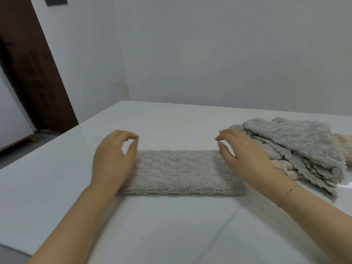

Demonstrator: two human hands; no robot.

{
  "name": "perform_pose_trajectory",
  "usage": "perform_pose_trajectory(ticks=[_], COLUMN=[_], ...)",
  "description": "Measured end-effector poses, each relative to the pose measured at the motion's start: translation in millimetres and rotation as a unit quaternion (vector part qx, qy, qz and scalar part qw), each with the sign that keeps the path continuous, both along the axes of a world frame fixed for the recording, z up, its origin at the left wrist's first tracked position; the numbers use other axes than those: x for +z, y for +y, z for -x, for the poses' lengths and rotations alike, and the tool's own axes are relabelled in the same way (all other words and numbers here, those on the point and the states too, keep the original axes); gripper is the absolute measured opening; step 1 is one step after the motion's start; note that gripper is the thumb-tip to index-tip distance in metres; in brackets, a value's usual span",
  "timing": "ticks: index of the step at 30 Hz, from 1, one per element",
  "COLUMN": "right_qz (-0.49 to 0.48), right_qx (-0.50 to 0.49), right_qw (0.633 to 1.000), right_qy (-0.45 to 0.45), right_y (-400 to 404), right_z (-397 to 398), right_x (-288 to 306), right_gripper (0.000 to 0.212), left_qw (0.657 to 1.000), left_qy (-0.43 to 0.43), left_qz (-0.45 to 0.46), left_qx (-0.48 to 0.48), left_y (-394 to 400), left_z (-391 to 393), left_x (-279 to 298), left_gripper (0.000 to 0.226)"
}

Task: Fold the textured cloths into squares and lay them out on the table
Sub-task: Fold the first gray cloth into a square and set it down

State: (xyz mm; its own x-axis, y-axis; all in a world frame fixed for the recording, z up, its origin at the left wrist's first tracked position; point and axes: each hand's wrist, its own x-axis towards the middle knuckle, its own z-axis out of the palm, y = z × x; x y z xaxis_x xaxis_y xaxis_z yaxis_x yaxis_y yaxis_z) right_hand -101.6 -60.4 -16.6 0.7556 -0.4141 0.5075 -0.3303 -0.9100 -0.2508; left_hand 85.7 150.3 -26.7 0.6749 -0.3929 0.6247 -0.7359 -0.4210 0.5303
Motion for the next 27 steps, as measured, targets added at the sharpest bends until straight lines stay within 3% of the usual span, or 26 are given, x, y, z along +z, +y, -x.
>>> perform_pose_trajectory(ticks=[3,5,7,10,14,27], right_qz=[-0.056,-0.029,-0.036,-0.053,-0.06,-0.096], right_qx=[0.062,0.07,0.055,0.035,0.014,-0.023], right_qw=[0.991,0.983,0.973,0.97,0.97,0.966], right_qy=[0.101,0.167,0.219,0.234,0.234,0.238], right_y=[22,29,27,16,10,-8], right_z=[-18,-27,-28,-23,-17,-1], right_x=[-4,-21,-36,-44,-48,-42], right_gripper=[0.045,0.054,0.06,0.067,0.073,0.077], left_qw=[0.979,0.945,0.921,0.918,0.921,0.935], left_qy=[-0.013,-0.017,-0.001,0.009,0.04,0.11], left_qz=[-0.186,-0.31,-0.377,-0.385,-0.382,-0.336], left_qx=[-0.087,-0.104,-0.101,-0.093,-0.057,0.004], left_y=[-28,-44,-47,-41,-33,-17], left_z=[35,49,50,41,32,-1], left_x=[4,-10,-27,-38,-39,-37], left_gripper=[0.036,0.046,0.055,0.075,0.052,0.048])
